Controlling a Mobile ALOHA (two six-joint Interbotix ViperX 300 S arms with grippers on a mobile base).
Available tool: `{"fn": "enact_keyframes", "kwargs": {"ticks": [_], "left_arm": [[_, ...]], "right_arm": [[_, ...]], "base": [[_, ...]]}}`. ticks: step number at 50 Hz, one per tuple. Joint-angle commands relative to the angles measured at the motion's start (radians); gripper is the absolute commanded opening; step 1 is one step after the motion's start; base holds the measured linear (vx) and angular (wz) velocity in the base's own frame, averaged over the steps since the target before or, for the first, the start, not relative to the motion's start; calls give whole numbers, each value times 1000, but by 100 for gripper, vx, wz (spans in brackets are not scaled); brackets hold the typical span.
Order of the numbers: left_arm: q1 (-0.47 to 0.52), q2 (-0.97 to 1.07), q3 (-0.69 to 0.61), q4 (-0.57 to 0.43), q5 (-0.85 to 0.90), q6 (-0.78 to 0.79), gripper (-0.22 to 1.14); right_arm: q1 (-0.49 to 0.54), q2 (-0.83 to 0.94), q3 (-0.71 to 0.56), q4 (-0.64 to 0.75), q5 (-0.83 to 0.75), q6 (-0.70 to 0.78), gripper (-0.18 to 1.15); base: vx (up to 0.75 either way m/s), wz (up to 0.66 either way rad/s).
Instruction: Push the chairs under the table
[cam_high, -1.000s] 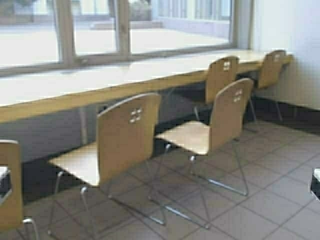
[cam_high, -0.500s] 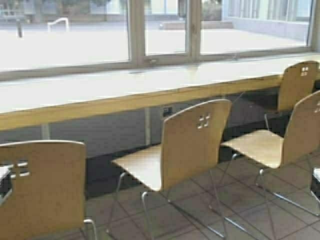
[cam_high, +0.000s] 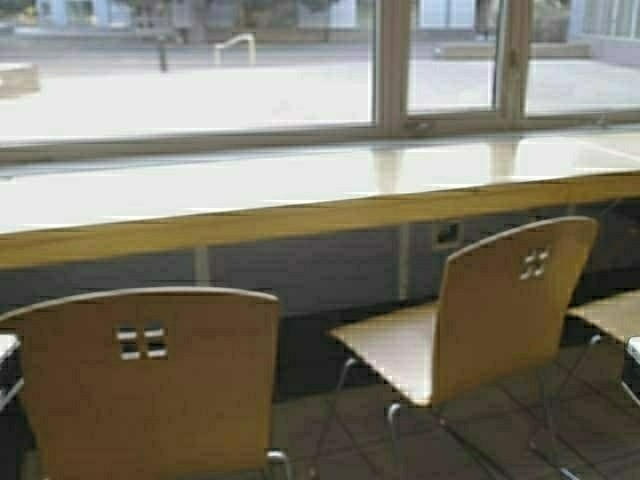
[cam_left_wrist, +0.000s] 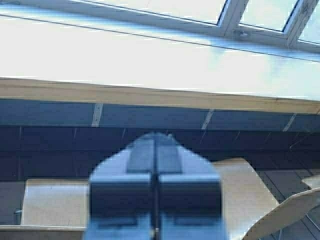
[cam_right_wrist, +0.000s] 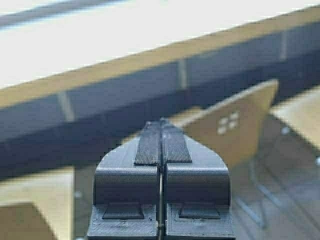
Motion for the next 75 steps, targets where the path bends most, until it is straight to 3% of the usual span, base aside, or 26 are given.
{"fn": "enact_keyframes", "kwargs": {"ticks": [1, 19, 26, 34, 39, 46, 61, 67, 71, 75], "left_arm": [[-75, 32, -18, 3, -6, -2, 4], [-272, 244, -117, -26, -46, -114, 4], [-362, 428, -189, -46, -118, -201, 4], [-460, 706, -284, -121, -172, -334, 4], [-518, 861, -325, -160, -253, -442, 4], [-541, 996, -337, -233, -360, -577, 4], [-584, 1186, -362, -405, -394, -798, 5], [-607, 1236, -403, -434, -397, -844, 13], [-623, 1252, -423, -439, -397, -876, 30], [-629, 1267, -439, -439, -397, -902, 50]], "right_arm": [[18, 5, -25, 3, -5, 2, 5], [84, -35, -20, 184, 112, 60, 5], [84, -28, -26, 285, 109, 64, 6], [95, 35, -17, 502, 109, 66, 6], [114, 120, -25, 618, 106, 64, 6], [169, 299, -107, 680, 94, 63, 7], [324, 871, -362, 782, 38, 64, 7], [347, 1014, -383, 848, 15, 64, 12], [356, 1066, -383, 905, 12, 61, 21], [357, 1095, -390, 937, 37, 60, 40]], "base": [[12, 37], [14, 46], [14, 38], [13, 29], [10, 15], [8, 5], [6, -4], [4, -11], [3, -10], [3, -7]]}}
